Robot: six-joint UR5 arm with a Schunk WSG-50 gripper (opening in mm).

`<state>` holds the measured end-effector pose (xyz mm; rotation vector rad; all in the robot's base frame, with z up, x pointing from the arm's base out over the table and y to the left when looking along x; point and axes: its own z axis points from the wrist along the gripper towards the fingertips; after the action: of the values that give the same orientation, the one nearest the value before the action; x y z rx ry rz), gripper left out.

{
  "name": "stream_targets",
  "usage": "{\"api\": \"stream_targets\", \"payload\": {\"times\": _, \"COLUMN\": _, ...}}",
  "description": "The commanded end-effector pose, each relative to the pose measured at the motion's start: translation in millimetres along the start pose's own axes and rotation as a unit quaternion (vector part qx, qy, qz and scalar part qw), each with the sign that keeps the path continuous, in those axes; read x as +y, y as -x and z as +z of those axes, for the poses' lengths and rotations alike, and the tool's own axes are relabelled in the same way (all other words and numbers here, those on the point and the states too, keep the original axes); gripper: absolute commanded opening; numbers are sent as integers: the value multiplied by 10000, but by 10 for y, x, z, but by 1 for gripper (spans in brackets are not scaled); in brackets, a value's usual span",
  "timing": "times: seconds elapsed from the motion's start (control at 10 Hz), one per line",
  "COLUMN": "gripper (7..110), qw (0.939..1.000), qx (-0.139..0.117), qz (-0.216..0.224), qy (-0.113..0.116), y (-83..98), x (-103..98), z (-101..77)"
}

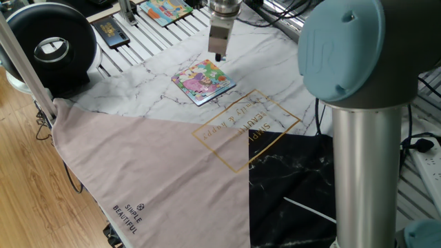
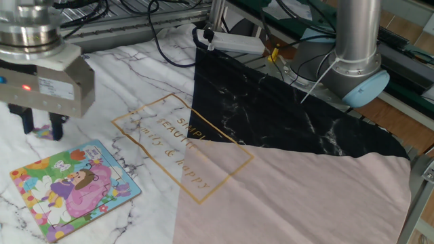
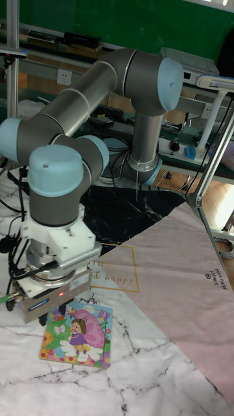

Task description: Assemble one piece of a puzzle

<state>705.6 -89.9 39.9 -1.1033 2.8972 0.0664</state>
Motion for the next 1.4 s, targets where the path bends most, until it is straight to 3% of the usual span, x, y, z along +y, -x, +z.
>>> {"api": "stream_targets", "payload": {"times": 0.0, "gripper": 7, "qw": 9986, "qx": 51, "qz": -495, "qy": 180, "y": 80, "x": 357, "z": -19}}
{"api": "stream_targets", "payload": {"times": 0.2, "gripper": 7, "qw": 9978, "qx": -129, "qz": -547, "qy": 349, "y": 139, "x": 595, "z": 37}}
{"api": "stream_targets", "payload": {"times": 0.4, "gripper": 7, "qw": 9966, "qx": -17, "qz": -819, "qy": -54, "y": 128, "x": 545, "z": 76}}
{"api": "stream_targets", "payload": {"times": 0.6, "gripper": 7, "qw": 9921, "qx": -124, "qz": -1226, "qy": -241, "y": 276, "x": 611, "z": 92}}
{"api": "stream_targets", "payload": {"times": 1.1, "gripper": 7, "qw": 9788, "qx": -837, "qz": -1866, "qy": 69, "y": 511, "x": 952, "z": 191}}
{"api": "stream_targets", "payload": {"times": 1.3, "gripper": 7, "qw": 9730, "qx": -944, "qz": -2091, "qy": 240, "y": 545, "x": 1064, "z": 229}}
